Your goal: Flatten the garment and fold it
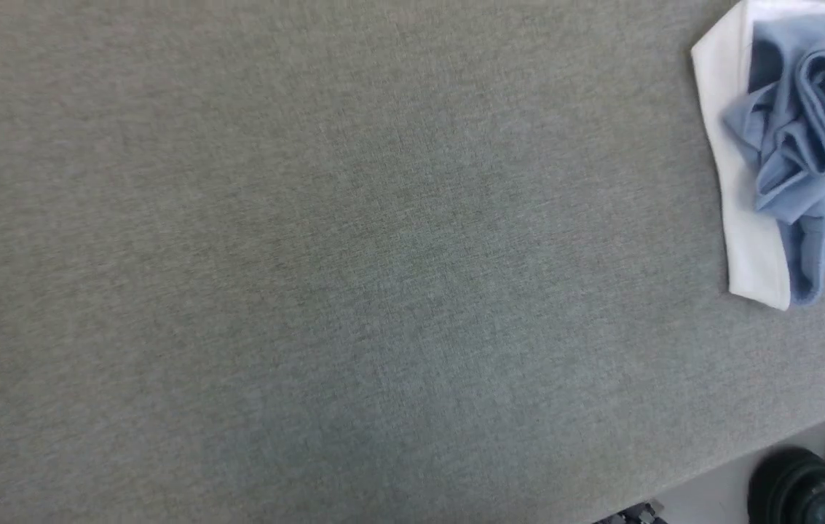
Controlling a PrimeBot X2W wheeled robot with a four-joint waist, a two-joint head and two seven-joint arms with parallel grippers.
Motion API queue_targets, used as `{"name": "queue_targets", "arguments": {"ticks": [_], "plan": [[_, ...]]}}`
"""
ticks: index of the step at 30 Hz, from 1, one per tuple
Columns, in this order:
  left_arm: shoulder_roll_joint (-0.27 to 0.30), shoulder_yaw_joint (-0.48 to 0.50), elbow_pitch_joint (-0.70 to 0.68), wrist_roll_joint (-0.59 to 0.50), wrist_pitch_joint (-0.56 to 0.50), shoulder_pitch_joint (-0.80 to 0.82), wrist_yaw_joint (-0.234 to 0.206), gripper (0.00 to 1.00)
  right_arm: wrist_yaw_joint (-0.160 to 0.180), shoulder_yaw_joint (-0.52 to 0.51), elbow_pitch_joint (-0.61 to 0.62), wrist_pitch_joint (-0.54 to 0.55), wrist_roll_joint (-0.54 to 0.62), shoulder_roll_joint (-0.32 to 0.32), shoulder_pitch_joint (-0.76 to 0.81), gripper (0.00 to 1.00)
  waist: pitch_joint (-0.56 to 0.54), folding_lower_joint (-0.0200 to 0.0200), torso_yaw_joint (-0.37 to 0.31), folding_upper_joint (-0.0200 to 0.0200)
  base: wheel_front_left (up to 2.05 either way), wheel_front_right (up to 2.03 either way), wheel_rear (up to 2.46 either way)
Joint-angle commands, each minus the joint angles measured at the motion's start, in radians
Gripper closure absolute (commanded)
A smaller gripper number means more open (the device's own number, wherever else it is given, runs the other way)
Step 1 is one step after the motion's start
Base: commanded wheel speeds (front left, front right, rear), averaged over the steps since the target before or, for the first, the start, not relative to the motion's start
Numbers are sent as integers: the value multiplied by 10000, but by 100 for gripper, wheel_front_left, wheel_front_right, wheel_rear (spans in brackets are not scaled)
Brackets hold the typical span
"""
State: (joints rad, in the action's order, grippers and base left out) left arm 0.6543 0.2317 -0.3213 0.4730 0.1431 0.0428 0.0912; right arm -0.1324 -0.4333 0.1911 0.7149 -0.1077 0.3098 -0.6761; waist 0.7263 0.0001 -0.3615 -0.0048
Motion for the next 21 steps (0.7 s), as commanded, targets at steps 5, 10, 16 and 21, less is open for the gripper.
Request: {"name": "queue_targets", "arguments": {"ticks": [5,10,16,21], "plan": [[-662,-941,872,-161,321,668,-94,0,17,829,-202,-1089,-821,515,-508,0,-1937,-1,968,48,0,0,0],[-1142,-1443,1595,-235,560,1247,-216,0,17,1421,-481,-2173,-1170,436,-598,0,-2934,-1,1493,48,0,0,0],[-1657,-1652,2349,-187,802,1549,-405,0,17,2053,-681,-3491,-1207,-285,-183,0,-3950,-1,2027,48,0,0,0],[-1970,-1639,2789,-62,927,1615,-528,0,17,2380,-499,-4759,-1032,-1167,525,0,-4569,-1,2419,48,0,0,0]]}}
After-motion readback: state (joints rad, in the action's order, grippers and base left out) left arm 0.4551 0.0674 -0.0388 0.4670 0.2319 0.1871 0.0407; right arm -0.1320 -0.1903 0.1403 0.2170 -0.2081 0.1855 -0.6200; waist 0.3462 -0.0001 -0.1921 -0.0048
